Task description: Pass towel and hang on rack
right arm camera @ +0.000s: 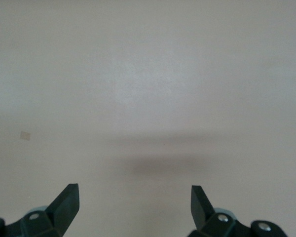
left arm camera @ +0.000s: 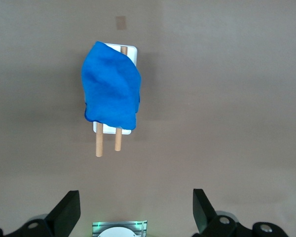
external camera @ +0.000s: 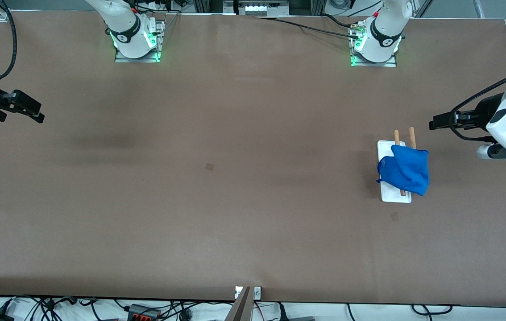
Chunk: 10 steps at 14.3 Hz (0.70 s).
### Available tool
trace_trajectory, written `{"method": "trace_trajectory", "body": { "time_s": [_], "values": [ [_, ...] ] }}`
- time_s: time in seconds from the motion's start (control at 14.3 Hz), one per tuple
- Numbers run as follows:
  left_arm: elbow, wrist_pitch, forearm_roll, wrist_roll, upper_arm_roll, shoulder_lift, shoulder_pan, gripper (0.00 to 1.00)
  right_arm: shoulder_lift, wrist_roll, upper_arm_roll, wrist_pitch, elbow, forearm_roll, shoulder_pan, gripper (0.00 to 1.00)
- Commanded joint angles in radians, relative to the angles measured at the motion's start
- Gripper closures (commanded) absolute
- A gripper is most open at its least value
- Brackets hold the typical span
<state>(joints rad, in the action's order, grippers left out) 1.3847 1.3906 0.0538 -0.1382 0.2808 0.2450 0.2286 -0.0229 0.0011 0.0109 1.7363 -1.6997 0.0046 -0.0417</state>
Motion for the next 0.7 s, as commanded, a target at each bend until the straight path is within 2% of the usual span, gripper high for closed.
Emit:
{"method": "trace_trajectory", "body": {
  "time_s": [0.0,0.14,0.63],
  "values": [
    [0.112,0.083,-0.02,-0.009,-0.249,-0.099,-0.229,0.0,-0.002,-0.018,0.027,-0.009,0.009,-0.003,-0.026,0.0],
    [0.212,0.169,-0.02,0.017,-0.264,-0.142,-0.233,0.0,-0.002,-0.018,0.026,-0.011,0.009,-0.005,-0.024,0.0],
    [0.24,0.188,-0.022,0.037,-0.273,-0.153,-0.244,0.0,-0.002,-0.013,0.024,-0.015,0.009,-0.003,-0.027,0.0]
  ]
}}
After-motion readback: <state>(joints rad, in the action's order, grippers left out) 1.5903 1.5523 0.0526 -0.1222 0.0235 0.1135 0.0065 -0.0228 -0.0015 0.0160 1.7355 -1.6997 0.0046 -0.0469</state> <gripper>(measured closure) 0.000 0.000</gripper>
